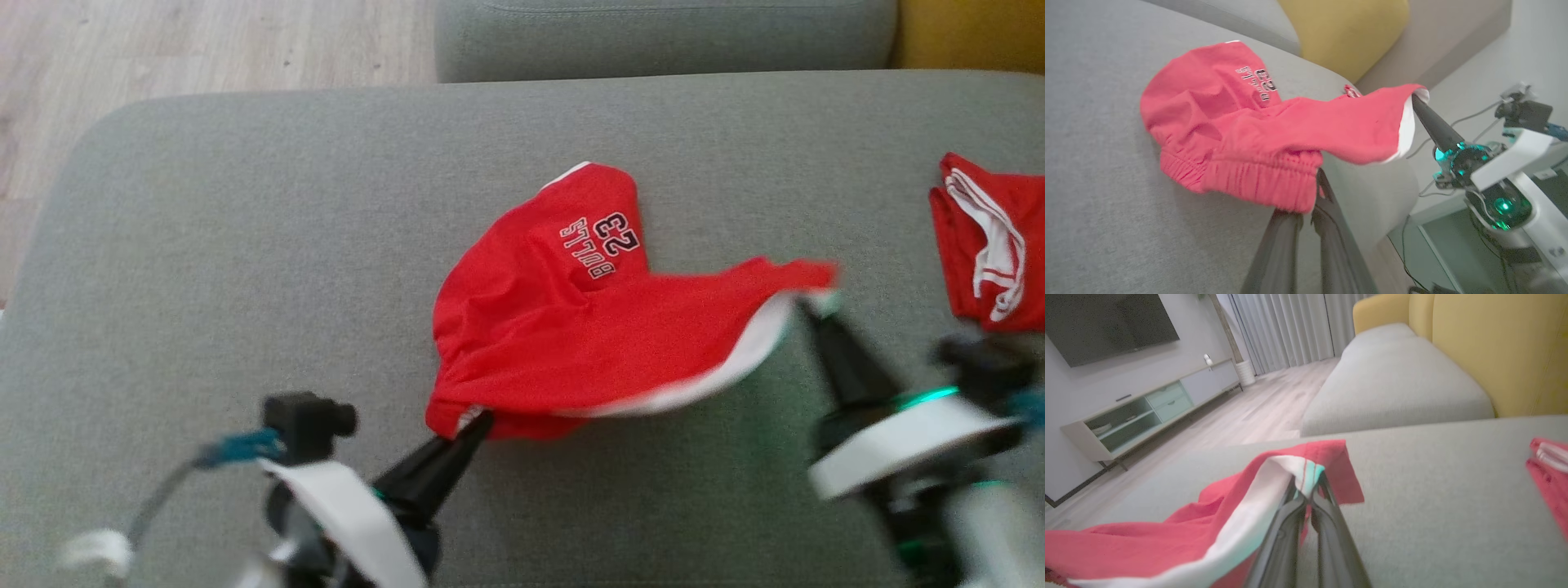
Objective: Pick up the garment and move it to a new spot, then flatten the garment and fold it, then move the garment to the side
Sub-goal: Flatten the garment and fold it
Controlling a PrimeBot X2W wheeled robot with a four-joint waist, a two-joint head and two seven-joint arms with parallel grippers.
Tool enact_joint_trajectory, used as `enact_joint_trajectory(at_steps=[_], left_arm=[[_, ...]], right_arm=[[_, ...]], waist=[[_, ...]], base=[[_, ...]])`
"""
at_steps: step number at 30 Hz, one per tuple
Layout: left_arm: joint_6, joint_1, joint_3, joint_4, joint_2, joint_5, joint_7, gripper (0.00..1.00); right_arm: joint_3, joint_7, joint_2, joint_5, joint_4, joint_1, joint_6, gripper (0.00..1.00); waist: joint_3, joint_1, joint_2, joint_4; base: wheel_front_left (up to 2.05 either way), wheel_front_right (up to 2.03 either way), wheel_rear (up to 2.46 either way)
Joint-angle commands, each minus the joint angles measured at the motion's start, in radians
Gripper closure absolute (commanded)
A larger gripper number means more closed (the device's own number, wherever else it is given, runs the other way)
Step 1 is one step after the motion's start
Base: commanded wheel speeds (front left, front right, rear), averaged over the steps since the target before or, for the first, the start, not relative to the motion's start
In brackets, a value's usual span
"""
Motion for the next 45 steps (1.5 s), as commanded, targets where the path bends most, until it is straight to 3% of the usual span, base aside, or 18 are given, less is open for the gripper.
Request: enact_joint_trajectory(at_steps=[1, 6, 7, 13, 17, 21, 26, 29, 35, 40, 45], left_arm=[[0.009, -0.028, 0.077, -0.165, 0.081, -0.043, 0.072, 1.00], [-0.002, -0.063, 0.153, -0.428, 0.226, -0.193, 0.251, 1.00], [-0.002, -0.063, 0.153, -0.428, 0.226, -0.193, 0.251, 1.00], [-0.013, -0.204, 0.219, -0.617, 0.289, -0.433, 0.416, 1.00], [0.012, -0.383, 0.282, -0.598, 0.290, -0.561, 0.489, 1.00], [0.040, -0.601, 0.300, -0.454, 0.283, -0.587, 0.551, 1.00], [0.056, -0.883, 0.256, -0.164, 0.245, -0.452, 0.562, 1.00], [0.036, -1.049, 0.226, 0.026, 0.213, -0.307, 0.497, 1.00], [-0.043, -1.293, 0.180, 0.354, 0.107, -0.061, 0.222, 1.00], [-0.090, -1.308, 0.091, 0.569, 0.056, 0.052, 0.043, 1.00], [-0.104, -1.155, -0.047, 0.622, 0.069, 0.022, -0.002, 1.00]], right_arm=[[-0.040, 0.076, -0.063, 0.057, -0.177, -0.001, 0.007, 1.00], [-0.183, 0.254, -0.126, 0.172, -0.456, 0.024, 0.007, 1.00], [-0.183, 0.254, -0.126, 0.172, -0.456, 0.024, 0.007, 1.00], [-0.294, 0.414, -0.113, 0.279, -0.644, -0.052, 0.007, 1.00], [-0.325, 0.501, -0.117, 0.288, -0.658, -0.177, 0.007, 1.00], [-0.285, 0.565, -0.114, 0.268, -0.565, -0.359, 0.007, 1.00], [-0.220, 0.570, -0.046, 0.166, -0.349, -0.669, 0.007, 1.00], [-0.204, 0.505, 0.026, 0.071, -0.183, -0.878, 0.007, 1.00], [-0.260, 0.284, 0.123, -0.050, 0.127, -1.167, 0.007, 1.00], [-0.219, 0.159, 0.131, -0.063, 0.318, -1.141, 0.007, 1.00], [-0.105, 0.103, 0.103, -0.054, 0.397, -0.918, 0.007, 1.00]], waist=[[-0.002, -0.0001, 0.0000, -0.006], [0.002, -0.0001, 0.0000, -0.013], [0.002, -0.0001, 0.0000, -0.013], [0.038, -0.0001, 0.0000, -0.022], [0.092, -0.0001, 0.0000, -0.025], [0.173, -0.0001, 0.0000, -0.030], [0.294, -0.0001, 0.0000, -0.040], [0.349, -0.0001, 0.0000, -0.051], [0.433, -0.0001, 0.0000, -0.072], [0.453, -0.0001, 0.0000, -0.084], [0.417, -0.0001, 0.0000, -0.094]], base=[[0.00, 0.00, 0.00], [0.00, 0.00, 0.00], [0.00, 0.00, 0.00], [0.00, 0.00, 0.00], [0.00, 0.00, 0.00], [0.00, 0.00, 0.00], [0.00, 0.00, 0.00], [0.00, 0.00, 0.00], [0.00, 0.00, 0.00], [0.00, 0.00, 0.00], [0.00, 0.00, 0.00]])
